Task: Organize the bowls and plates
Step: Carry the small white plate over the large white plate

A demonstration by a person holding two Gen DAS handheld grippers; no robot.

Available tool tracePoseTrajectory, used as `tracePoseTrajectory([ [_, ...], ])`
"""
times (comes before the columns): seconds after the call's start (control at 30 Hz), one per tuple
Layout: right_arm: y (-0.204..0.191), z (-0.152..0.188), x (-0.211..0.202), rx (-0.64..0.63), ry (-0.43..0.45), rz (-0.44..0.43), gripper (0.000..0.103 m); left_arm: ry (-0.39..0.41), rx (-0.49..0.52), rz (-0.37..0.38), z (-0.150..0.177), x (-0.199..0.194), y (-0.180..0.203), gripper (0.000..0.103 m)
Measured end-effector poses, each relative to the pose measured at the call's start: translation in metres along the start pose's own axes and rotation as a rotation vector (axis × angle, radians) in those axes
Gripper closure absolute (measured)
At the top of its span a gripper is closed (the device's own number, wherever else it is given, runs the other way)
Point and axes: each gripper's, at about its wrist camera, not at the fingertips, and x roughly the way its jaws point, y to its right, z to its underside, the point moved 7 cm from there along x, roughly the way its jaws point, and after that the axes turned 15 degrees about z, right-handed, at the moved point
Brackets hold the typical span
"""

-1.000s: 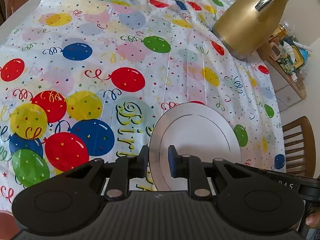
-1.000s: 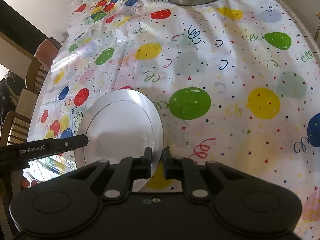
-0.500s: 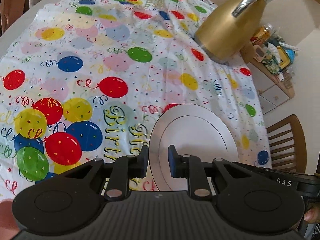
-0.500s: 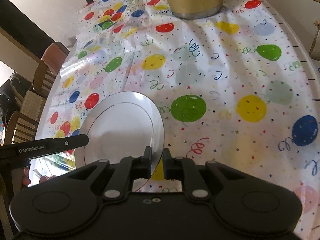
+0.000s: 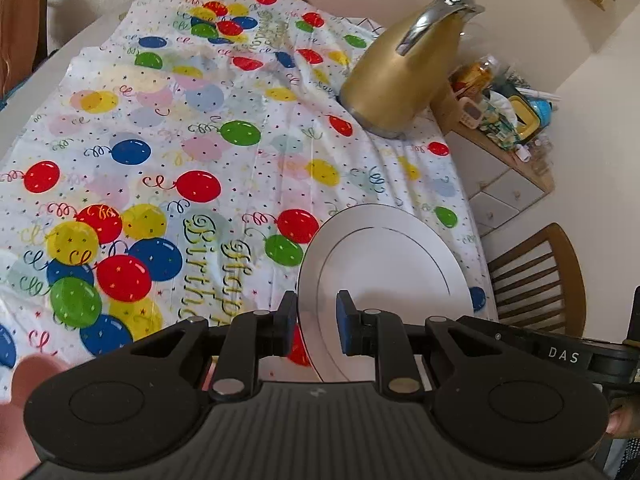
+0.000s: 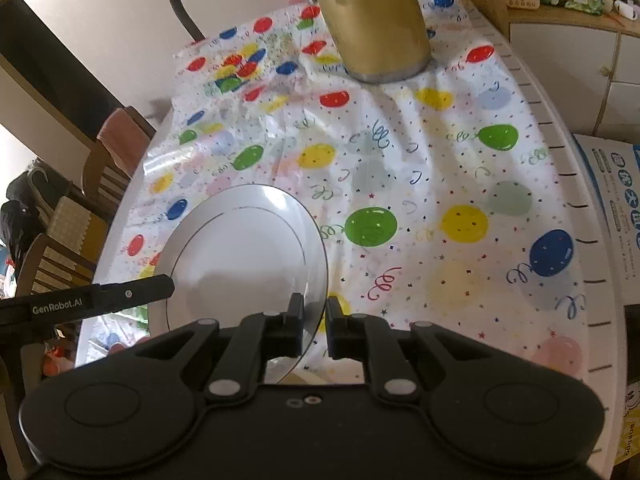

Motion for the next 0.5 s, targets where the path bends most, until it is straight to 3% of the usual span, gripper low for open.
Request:
tracePoseTrajectory([
  [0.5, 0.008, 0.066, -0.078, 0.020, 0.034, 0.017, 0.093, -0.017, 0.056, 0.028, 0.063, -0.054, 0.049, 0.083],
])
